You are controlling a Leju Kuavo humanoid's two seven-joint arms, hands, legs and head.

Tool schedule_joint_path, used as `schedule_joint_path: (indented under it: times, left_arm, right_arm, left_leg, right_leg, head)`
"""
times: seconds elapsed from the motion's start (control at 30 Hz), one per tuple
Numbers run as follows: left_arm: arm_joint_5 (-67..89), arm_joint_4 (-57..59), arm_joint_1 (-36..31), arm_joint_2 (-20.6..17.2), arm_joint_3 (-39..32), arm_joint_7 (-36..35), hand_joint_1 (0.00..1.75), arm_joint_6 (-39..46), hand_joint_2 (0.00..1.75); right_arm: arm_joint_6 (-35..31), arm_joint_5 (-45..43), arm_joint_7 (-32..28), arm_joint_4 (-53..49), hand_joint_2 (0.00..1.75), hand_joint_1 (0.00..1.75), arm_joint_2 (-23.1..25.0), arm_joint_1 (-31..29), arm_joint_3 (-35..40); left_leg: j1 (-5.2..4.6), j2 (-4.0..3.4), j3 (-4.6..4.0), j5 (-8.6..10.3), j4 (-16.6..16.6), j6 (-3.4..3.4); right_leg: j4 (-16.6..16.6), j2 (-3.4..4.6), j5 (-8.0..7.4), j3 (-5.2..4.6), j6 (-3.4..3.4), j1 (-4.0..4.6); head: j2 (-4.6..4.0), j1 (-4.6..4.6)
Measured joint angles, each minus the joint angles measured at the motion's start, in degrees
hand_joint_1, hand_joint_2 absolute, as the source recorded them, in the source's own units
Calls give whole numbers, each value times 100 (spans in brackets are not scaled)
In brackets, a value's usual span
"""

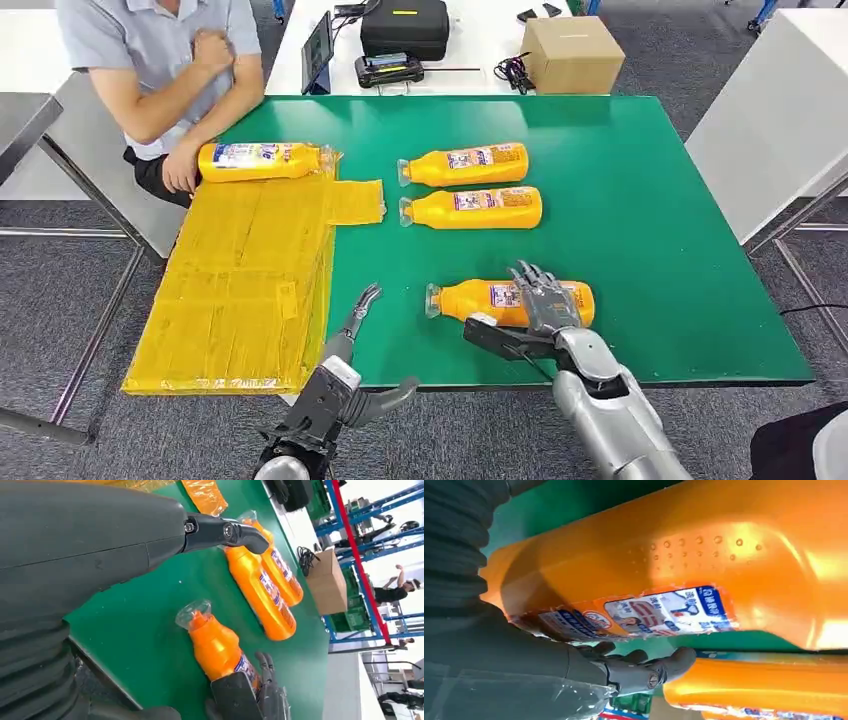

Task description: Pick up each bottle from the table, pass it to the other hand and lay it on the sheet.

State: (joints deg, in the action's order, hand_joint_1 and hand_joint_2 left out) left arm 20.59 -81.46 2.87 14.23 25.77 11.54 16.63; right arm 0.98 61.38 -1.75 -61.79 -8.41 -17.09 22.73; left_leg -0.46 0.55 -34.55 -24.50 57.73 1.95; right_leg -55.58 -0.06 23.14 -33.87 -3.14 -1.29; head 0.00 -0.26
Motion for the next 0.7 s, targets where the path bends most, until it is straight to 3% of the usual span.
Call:
schedule_joint_path:
  times: [0.27,0.3,0.33,0.37,0.7]
  left_arm:
    - [72,0,-8,-9,9,-7,0,0,175]
    - [79,0,-9,-9,7,-7,0,0,175]
    - [79,0,-10,-9,9,-7,0,0,175]
    - [81,0,-10,-9,11,-7,0,0,175]
    - [105,4,-14,-13,17,-7,0,-2,175]
  right_arm:
    - [438,-372,-48,367,175,0,-400,-318,302]
    - [442,-383,-50,396,175,21,-433,-335,326]
    - [444,-398,-52,424,175,124,-459,-348,348]
    - [453,-411,-52,448,175,175,-477,-355,359]
    - [658,-752,39,479,175,175,-1154,-250,492]
  left_leg:
    - [-1,3,31,-3,0,1]
    - [-1,3,36,-3,0,1]
    - [-1,3,42,-3,0,1]
    - [-1,3,50,-4,0,2]
    - [-3,8,98,-15,0,21]
  right_leg:
    - [6,-1,2,32,1,0]
    - [6,-1,2,37,1,0]
    - [7,-1,2,43,1,0]
    - [7,-1,2,48,1,0]
    - [22,-3,11,103,-18,-2]
  head:
    - [0,0]
    - [0,0]
    - [0,0]
    - [0,0]
    - [0,0]
